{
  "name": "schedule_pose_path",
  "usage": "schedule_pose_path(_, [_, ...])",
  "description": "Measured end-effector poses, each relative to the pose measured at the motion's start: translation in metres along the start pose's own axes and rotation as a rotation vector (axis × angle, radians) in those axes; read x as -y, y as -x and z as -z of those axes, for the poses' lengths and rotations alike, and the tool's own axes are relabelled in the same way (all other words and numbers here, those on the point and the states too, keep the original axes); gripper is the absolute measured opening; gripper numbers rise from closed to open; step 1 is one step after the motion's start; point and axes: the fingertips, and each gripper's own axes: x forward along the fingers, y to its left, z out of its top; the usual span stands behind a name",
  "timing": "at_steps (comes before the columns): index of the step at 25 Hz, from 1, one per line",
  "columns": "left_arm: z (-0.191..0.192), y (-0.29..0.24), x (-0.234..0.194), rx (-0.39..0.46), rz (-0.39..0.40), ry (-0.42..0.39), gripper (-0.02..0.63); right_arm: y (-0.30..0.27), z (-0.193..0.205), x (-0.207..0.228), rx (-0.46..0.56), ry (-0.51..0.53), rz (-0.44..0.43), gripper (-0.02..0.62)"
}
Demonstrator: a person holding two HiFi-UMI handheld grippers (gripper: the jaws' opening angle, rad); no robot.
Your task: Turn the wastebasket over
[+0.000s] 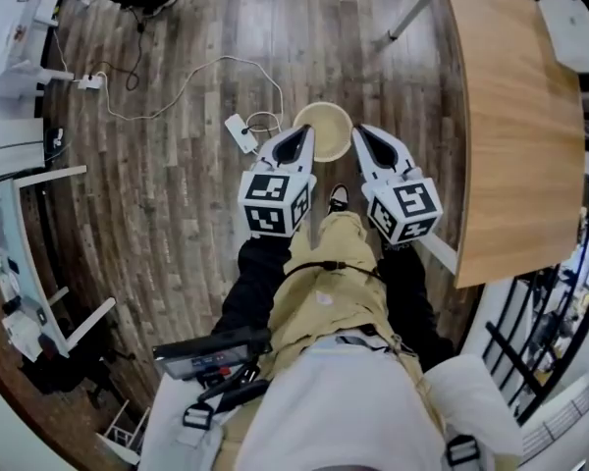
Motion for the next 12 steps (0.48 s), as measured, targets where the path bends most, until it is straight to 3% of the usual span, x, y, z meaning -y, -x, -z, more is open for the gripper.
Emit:
schedule_pose_path(6, [-0.050,0.038,0.031,0.082,0.045,-0.014,0.002,0.038,-0.066,-0.021,0.094,0.074,0.023,0.021])
schedule_pose_path(12, [-0.106,0.056,0.057,0.163,0.087,-0.090,0.002,0.049,-0.122,-0.042,0.174,0.140,0.002,0.021])
